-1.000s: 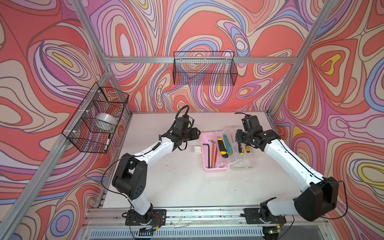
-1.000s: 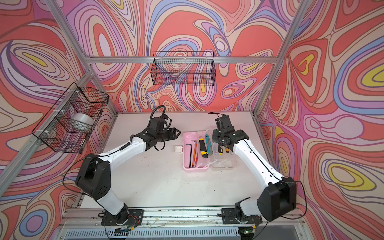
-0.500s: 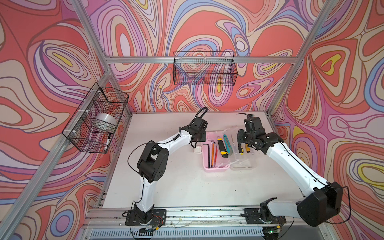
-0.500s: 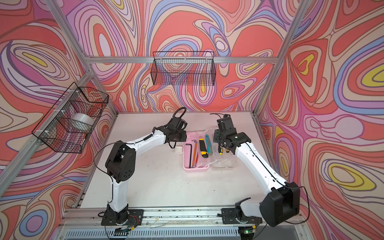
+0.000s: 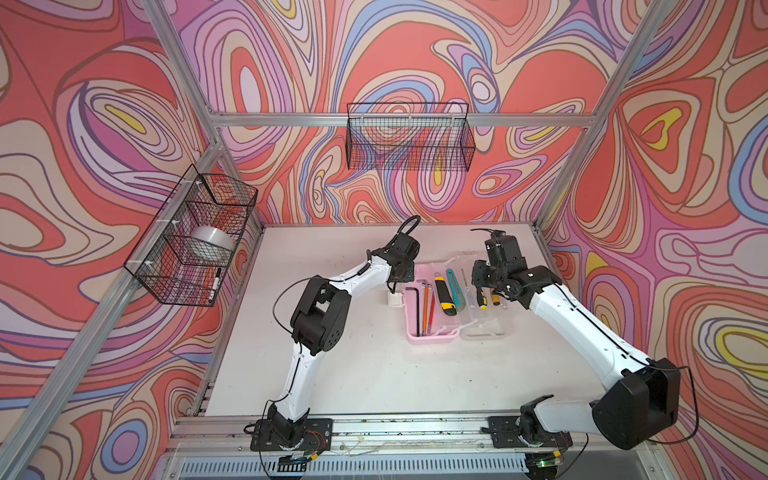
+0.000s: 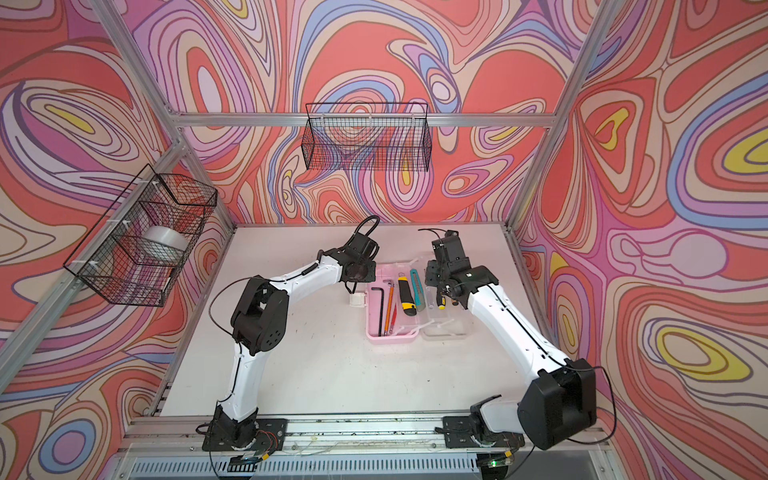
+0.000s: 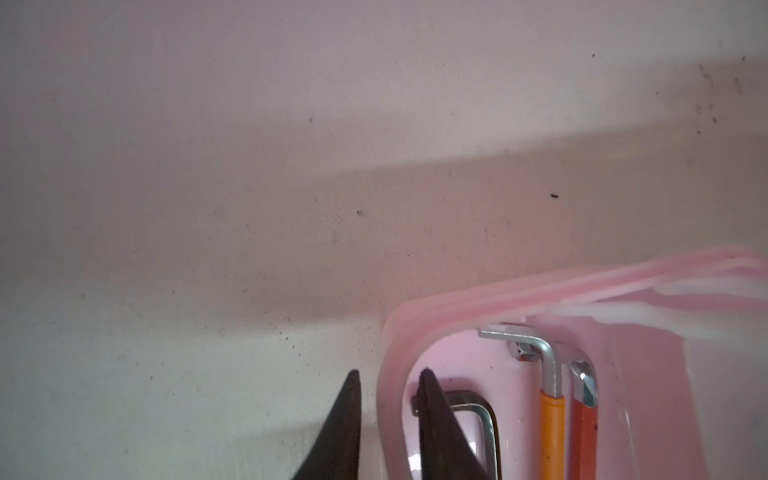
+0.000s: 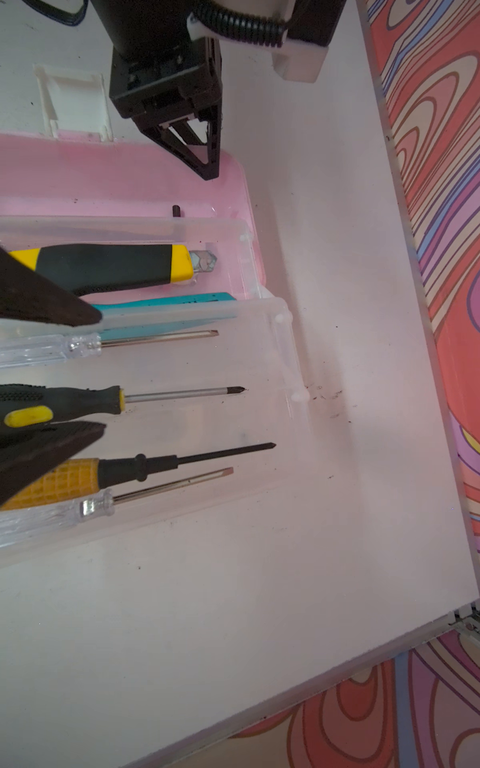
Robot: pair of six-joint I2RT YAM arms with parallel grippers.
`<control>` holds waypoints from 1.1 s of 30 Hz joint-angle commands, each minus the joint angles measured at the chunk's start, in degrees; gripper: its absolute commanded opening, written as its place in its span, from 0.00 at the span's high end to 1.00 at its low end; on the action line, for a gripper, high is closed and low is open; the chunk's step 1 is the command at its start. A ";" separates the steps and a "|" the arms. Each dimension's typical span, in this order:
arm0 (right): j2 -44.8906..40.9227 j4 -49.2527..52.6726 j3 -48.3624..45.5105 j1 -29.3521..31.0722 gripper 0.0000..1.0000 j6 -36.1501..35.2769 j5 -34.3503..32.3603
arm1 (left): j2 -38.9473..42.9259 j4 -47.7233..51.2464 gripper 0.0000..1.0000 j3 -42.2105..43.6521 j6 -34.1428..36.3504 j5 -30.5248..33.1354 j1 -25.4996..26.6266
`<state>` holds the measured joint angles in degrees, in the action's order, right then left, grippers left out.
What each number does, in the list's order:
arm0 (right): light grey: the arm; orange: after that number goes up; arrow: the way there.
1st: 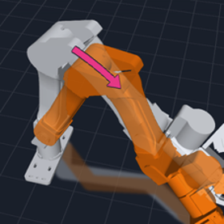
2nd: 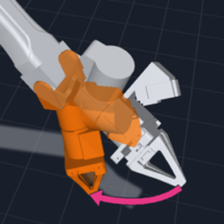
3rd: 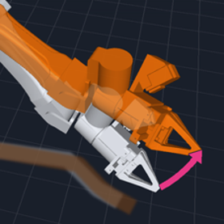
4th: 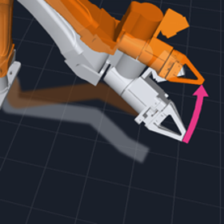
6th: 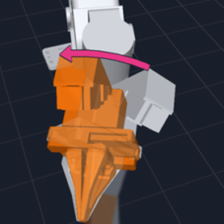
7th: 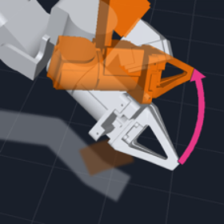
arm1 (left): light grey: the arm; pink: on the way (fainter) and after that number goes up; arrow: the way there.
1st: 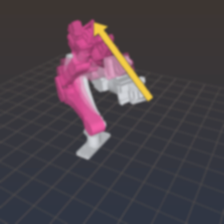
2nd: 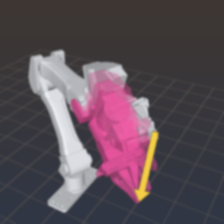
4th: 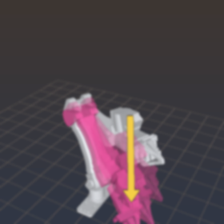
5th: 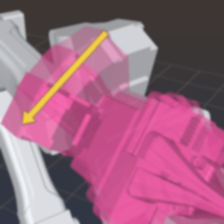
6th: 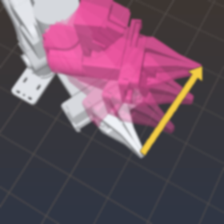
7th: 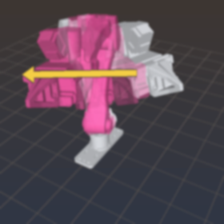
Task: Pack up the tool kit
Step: 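Pinch the clear lid edge with the right gripper while the left gripper hovers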
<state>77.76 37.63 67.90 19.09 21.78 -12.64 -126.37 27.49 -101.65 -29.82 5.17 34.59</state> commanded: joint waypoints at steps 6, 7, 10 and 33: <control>-0.75 -1.83 -2.24 -0.66 0.59 0.71 0.18 | -0.37 0.61 1.00 3.39 -2.62 -0.44 -4.10; -0.93 -1.96 -2.32 -1.03 0.60 0.62 0.45 | 0.15 0.10 1.00 4.67 -3.21 -0.77 -4.75; -2.31 -3.39 -3.31 -3.37 0.59 0.69 3.47 | 2.58 -1.90 1.00 8.85 -4.41 -0.66 -6.37; -8.58 -14.20 -25.70 -24.89 0.64 9.81 39.94 | 13.90 -7.13 1.00 23.29 -6.02 0.17 -11.07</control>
<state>70.02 28.84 44.62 -5.85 28.95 20.38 -113.16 17.93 -80.18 -35.22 4.73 24.47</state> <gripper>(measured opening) 0.368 0.084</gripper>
